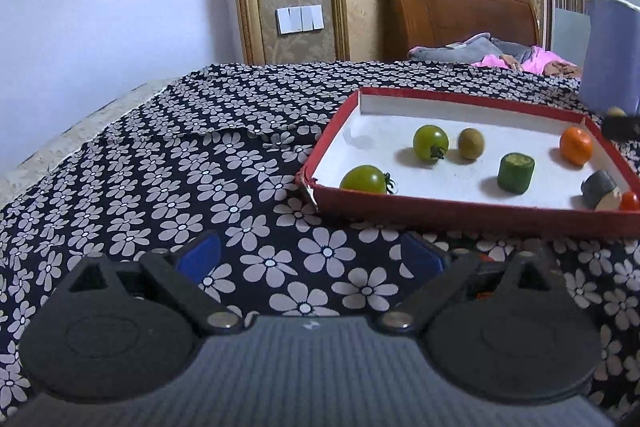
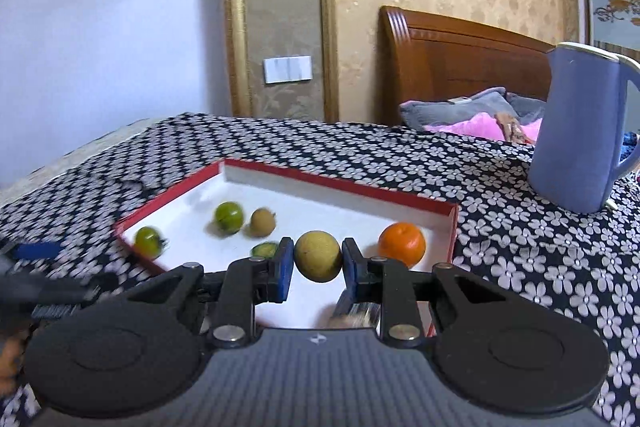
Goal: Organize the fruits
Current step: 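Lower the yellow fruit into the tray and open the right gripper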
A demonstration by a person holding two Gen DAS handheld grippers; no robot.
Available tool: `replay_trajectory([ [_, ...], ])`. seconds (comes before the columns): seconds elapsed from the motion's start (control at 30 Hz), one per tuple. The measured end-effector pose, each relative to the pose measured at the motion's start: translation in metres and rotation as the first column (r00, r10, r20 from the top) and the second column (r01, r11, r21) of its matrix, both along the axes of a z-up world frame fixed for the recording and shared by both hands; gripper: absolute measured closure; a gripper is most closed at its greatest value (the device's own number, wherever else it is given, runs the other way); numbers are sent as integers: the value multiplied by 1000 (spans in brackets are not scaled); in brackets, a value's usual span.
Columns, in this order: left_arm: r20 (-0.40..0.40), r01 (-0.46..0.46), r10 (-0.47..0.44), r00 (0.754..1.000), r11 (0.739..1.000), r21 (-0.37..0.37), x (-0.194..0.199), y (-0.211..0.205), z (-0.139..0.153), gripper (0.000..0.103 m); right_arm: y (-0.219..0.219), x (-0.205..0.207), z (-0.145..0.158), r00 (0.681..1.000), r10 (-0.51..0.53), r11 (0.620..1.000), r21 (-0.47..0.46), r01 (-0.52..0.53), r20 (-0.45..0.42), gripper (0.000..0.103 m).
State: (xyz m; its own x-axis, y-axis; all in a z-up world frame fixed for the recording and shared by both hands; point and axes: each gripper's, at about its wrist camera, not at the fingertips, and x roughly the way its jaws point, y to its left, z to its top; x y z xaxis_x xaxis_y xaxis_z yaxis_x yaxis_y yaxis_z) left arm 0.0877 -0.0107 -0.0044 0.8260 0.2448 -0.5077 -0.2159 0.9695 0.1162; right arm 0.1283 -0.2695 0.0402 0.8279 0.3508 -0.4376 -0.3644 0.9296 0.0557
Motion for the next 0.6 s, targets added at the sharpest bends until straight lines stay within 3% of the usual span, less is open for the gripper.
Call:
replay_trajectory([
  [0.27, 11, -18, 18, 1000, 1000, 14, -3, -1, -5, 6, 12, 37, -4, 997, -76, 996, -36, 76, 2, 78],
  [0.6, 11, -51, 51, 999, 998, -37, -5, 8, -5, 5, 23, 64, -17, 995, -92, 995, -29, 91, -46, 77],
])
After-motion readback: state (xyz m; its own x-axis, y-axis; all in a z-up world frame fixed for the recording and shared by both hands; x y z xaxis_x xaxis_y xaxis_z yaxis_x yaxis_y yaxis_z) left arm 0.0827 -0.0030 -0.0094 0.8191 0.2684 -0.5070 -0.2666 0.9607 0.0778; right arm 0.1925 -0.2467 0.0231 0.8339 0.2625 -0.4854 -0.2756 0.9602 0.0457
